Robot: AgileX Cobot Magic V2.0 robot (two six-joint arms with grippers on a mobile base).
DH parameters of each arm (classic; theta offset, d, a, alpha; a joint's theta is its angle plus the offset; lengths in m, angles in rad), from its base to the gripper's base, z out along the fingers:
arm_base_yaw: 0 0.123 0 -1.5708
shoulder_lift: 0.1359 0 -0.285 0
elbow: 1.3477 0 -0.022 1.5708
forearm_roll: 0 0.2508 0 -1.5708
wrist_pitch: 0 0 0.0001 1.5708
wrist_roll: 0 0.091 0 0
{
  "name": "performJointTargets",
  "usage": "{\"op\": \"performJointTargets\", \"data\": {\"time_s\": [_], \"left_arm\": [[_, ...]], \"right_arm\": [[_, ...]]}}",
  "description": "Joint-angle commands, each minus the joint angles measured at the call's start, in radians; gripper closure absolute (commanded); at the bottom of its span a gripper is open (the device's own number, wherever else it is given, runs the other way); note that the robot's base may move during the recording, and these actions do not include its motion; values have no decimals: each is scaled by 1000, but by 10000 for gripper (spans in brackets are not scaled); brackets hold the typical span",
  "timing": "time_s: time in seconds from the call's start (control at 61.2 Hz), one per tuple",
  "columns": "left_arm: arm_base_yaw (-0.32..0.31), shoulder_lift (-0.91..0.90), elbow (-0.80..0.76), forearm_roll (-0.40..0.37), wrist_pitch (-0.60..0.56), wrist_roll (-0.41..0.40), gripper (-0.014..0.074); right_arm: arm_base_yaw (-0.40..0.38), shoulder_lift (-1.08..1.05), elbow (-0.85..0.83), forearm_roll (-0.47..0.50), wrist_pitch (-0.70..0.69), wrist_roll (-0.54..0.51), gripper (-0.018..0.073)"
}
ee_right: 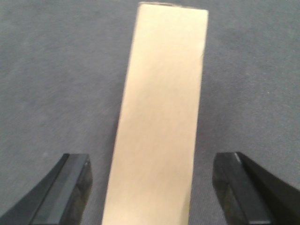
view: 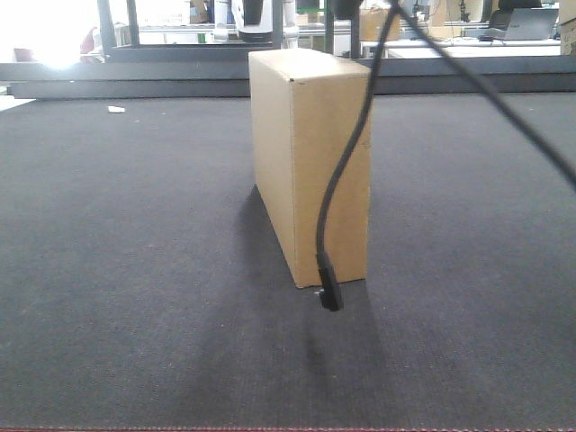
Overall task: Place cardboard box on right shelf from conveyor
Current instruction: 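Close the right gripper on the top edge of the cardboard box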
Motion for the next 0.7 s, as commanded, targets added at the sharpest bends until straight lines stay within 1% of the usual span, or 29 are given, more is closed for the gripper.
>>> {"op": "performJointTargets", "data": {"time_s": [0.0, 0.196, 0.409, 0.474, 0.654, 0.686], "left_arm": [[-5, -14, 9, -6, -85, 0, 712], [-5, -14, 9, -6, -85, 0, 713], [-5, -14, 9, -6, -85, 0, 713], [-5, -14, 9, -6, -85, 0, 713], [-5, -14, 9, -6, -85, 0, 713], [-5, -14, 9, -6, -85, 0, 712]], "right_arm": [[2, -28, -49, -44, -31, 30, -63], [-11, 26, -49, -42, -40, 46, -63], [-11, 72, -47, -15, -45, 46, -56], [-11, 78, -47, -15, -44, 46, -17], [-11, 79, -48, -15, -44, 35, 241], [-11, 75, -48, -15, -48, 29, 267]]}}
